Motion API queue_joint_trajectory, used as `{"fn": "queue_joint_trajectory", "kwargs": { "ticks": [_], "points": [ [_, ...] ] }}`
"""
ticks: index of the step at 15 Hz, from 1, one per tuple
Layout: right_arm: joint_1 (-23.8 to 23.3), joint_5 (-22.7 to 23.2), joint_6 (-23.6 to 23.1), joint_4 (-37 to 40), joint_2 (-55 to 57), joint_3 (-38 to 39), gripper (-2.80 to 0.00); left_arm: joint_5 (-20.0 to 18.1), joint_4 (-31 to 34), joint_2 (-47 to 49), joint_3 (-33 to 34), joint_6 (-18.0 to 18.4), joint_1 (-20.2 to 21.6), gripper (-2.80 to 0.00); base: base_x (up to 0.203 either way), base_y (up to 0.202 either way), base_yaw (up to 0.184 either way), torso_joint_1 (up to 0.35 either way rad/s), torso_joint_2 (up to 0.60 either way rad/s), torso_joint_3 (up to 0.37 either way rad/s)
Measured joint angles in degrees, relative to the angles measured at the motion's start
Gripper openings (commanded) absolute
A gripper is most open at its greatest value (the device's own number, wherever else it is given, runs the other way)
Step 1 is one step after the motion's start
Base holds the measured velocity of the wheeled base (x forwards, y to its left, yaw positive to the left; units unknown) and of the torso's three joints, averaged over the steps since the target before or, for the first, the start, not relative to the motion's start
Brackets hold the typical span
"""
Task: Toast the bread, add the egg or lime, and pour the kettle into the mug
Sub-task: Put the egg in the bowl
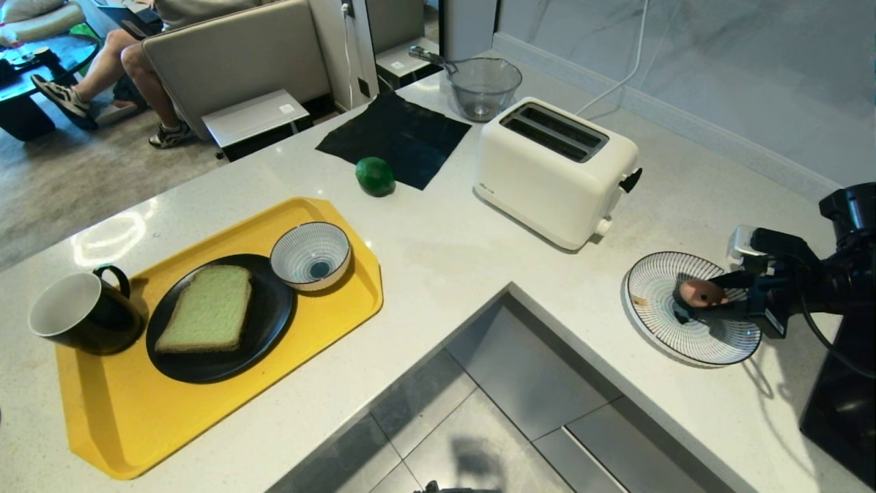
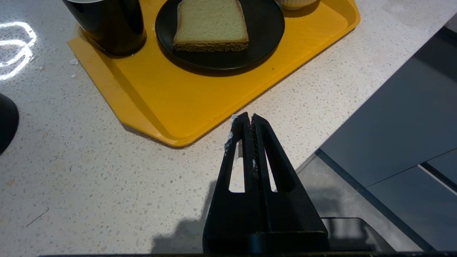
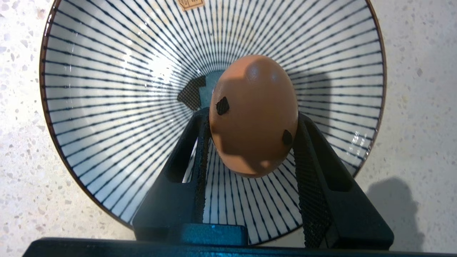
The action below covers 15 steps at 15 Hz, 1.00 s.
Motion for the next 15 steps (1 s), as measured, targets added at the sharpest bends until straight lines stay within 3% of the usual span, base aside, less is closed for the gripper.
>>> {"fn": "queue_joint_trajectory", "kwargs": {
  "ticks": [8, 15],
  "points": [
    [-4.7, 4.1, 1.0, 3.8, -5.0, 1.0, -2.80, 0.0, 0.0, 0.0, 0.0, 0.0, 0.0, -2.80, 0.000, 0.000, 0.000, 0.000, 0.00, 0.000],
    [-5.9, 6.8, 12.2, 4.2, -13.1, 3.7, -2.80, 0.0, 0.0, 0.0, 0.0, 0.0, 0.0, -2.80, 0.000, 0.000, 0.000, 0.000, 0.00, 0.000]
  ]
}}
